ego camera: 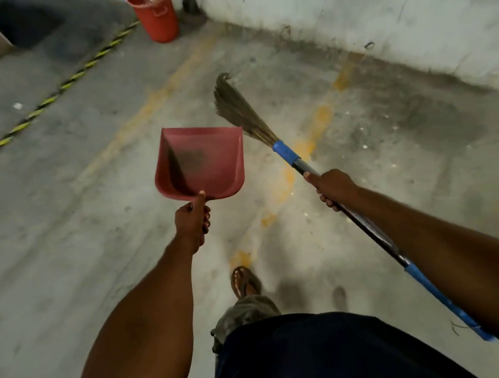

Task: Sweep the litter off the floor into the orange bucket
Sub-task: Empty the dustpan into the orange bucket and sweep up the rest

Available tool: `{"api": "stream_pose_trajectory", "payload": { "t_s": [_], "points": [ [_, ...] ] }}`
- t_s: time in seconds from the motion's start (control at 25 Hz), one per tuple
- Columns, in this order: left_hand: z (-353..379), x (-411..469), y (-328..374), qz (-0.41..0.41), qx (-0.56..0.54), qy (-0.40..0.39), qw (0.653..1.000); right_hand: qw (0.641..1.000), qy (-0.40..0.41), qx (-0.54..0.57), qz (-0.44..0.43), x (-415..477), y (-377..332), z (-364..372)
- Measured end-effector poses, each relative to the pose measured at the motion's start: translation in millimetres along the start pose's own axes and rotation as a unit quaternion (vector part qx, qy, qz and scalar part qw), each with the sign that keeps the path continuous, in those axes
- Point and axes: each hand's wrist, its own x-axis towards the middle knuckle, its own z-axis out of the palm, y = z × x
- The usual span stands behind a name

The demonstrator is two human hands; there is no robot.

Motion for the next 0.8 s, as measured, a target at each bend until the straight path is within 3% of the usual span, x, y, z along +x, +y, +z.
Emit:
{"api": "stream_pose_trajectory", "payload": {
  "t_s": [0.16,0.4,0.56,0.8],
  "points": [
    [-25.0,98.8,60.5,-0.004,0.0,-0.001,1.0,0.992,0.038,-0.094,-0.071,72.9,-77.8,31.4],
    [-43.1,239.6,166.2,-0.01,0.014,0.003,1.0,0.967,0.108,-0.201,-0.112,183.0,-196.8,57.6],
    [-19.6,338.7,228.9,-0.001,0.004,-0.006,1.0,0.956,0.142,-0.227,-0.118,280.2,-272.0,57.8],
    [14.3,475.1,328.2,-0.012,-0.021,0.025,0.999,0.961,0.115,-0.22,-0.125,440.1,-399.7,57.2]
  ]
}}
